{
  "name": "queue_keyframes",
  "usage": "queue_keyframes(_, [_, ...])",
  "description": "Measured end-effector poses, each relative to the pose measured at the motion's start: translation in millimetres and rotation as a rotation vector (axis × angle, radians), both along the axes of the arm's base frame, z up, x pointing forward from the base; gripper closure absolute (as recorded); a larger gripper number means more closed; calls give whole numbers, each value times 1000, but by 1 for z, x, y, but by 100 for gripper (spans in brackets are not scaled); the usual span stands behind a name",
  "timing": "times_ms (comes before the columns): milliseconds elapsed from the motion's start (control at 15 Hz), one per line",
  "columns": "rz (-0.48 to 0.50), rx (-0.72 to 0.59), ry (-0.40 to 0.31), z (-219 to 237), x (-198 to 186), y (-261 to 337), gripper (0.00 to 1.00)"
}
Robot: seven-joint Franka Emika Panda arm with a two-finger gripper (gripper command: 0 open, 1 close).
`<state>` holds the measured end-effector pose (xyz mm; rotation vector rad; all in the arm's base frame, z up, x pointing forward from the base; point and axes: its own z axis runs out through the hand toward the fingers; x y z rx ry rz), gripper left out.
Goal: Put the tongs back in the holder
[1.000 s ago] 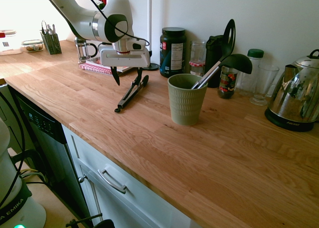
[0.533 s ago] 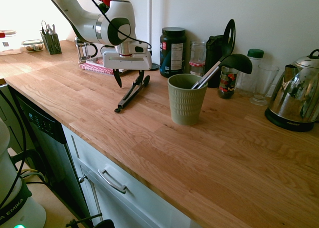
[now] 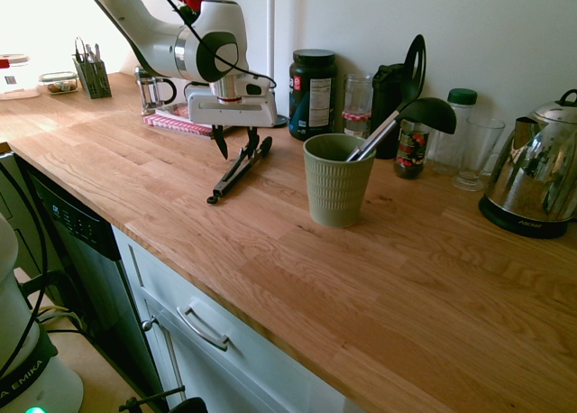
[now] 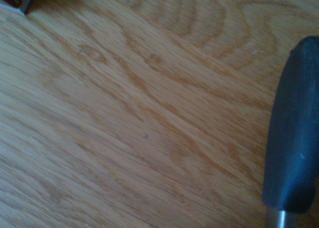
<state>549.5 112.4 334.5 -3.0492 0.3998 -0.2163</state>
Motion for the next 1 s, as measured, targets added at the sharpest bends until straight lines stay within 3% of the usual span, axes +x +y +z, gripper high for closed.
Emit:
queue_keyframes(733, [-30,1,-2,-1,-9,-4,100])
queue_keyframes(1000, [-54,17,-58,43,-14,-8,100])
